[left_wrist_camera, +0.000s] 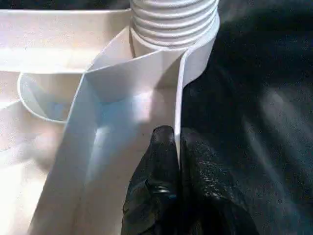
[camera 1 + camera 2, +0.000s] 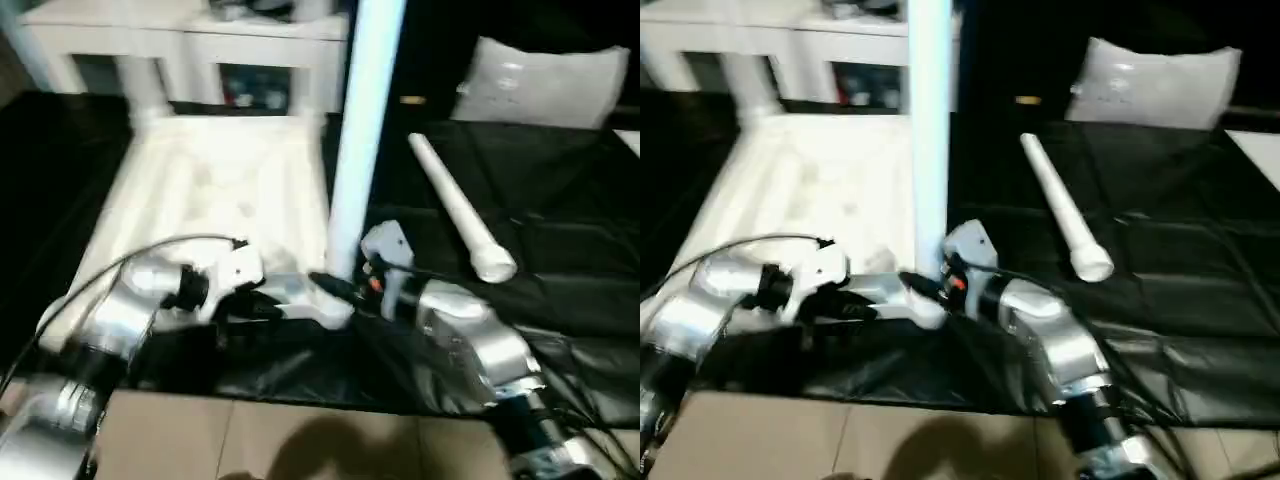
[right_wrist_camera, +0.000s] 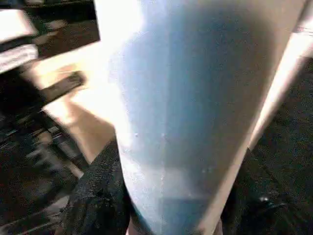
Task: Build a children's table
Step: Insert table leg to table base
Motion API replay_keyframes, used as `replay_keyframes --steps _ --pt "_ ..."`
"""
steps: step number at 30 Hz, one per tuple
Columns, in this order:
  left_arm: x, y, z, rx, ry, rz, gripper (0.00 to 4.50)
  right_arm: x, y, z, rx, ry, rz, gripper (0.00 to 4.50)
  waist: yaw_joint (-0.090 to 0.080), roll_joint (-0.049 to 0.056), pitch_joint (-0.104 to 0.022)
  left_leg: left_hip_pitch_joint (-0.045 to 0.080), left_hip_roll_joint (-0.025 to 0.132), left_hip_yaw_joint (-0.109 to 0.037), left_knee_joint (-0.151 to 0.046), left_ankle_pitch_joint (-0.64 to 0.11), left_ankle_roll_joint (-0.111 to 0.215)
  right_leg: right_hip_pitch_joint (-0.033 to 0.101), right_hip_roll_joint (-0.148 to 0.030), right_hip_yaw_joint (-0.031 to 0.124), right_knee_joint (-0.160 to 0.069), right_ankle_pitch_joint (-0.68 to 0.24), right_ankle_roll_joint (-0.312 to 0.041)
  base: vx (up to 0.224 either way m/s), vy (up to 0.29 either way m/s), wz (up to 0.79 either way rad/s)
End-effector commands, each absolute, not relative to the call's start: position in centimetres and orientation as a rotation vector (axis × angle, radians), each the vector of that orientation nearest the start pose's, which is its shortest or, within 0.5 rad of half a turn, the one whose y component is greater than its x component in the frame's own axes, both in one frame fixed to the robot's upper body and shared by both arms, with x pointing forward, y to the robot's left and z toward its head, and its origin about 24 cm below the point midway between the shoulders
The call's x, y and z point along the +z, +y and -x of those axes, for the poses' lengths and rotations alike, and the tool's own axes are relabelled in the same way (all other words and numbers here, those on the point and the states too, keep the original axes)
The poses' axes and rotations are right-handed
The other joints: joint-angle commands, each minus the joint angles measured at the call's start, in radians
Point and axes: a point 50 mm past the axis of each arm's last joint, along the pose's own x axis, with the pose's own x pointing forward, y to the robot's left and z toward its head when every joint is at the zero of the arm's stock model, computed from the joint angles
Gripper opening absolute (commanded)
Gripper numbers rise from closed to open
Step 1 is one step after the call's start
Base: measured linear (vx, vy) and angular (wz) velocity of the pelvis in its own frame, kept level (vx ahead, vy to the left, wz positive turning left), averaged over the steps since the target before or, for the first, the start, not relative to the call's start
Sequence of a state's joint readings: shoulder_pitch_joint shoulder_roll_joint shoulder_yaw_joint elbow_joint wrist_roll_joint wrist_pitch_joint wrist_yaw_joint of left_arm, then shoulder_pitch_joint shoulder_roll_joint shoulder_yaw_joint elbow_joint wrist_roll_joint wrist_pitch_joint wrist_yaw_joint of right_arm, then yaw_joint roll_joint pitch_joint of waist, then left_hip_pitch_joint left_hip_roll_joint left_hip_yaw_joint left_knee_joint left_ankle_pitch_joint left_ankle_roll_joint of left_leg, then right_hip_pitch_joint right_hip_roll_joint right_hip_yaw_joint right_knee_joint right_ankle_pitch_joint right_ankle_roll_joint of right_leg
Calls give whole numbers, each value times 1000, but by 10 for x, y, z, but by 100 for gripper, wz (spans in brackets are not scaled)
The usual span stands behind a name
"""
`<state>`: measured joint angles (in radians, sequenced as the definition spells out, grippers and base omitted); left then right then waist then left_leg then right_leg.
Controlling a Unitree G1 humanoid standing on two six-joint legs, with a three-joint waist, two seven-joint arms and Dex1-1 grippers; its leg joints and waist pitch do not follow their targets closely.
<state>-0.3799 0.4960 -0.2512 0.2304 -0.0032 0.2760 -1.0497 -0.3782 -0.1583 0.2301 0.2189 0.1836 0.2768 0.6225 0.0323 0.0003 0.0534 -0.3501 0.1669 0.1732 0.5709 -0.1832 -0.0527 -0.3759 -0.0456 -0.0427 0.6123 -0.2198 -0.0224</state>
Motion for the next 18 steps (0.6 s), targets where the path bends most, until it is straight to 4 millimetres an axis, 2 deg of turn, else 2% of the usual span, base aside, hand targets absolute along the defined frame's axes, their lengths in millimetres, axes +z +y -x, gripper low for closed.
replay_keyframes --steps 1,2,3,4,6,8,13,15,18 --pt "72 158 -292 -1012 381 -415 0 20 -84 -288 853 398 36 189 11 8 -34 -3 72 -35 -83 -296 -16 25 -107 62 -88 -296 -187 0 0 0" --pt "74 146 -284 -968 378 -370 0 21 -84 -292 814 385 30 189 12 5 -34 -3 69 -30 -80 -274 -5 24 -104 62 -87 -267 -189 0 0 0" --pt "76 139 -280 -951 373 -349 0 21 -84 -294 786 382 28 189 9 5 -35 -3 72 -29 -80 -261 -5 28 -107 63 -85 -249 -199 0 0 0" --pt "79 127 -274 -935 366 -314 0 21 -85 -297 749 382 27 189 10 -3 -34 -4 68 -24 -75 -241 9 26 -102 60 -89 -241 -201 0 0 0" --pt "79 121 -273 -937 364 -307 0 20 -85 -298 737 385 27 189 14 2 -33 -6 66 -25 -74 -231 16 25 -102 60 -93 -264 -193 0 0 0" --pt "78 105 -268 -948 365 -327 0 18 -83 -300 716 390 22 189 15 -10 -34 -6 65 -25 -75 -232 19 25 -97 58 -94 -271 -181 0 0 0" --pt "72 110 -272 -890 411 -414 0 16 -76 -297 749 404 7 189 23 -8 -28 -1 65 -27 -79 -286 7 17 -96 59 -102 -342 -139 0 0 0" --pt "74 112 -273 -875 416 -412 0 16 -75 -297 747 407 -7 189 23 -5 -29 1 67 -28 -81 -296 -3 16 -97 60 -101 -344 -139 0 0 0" --pt "76 115 -274 -860 421 -419 0 17 -74 -298 754 399 -44 189 22 -7 -31 -3 65 -29 -80 -285 -4 20 -97 60 -98 -315 -144 0 0 0"
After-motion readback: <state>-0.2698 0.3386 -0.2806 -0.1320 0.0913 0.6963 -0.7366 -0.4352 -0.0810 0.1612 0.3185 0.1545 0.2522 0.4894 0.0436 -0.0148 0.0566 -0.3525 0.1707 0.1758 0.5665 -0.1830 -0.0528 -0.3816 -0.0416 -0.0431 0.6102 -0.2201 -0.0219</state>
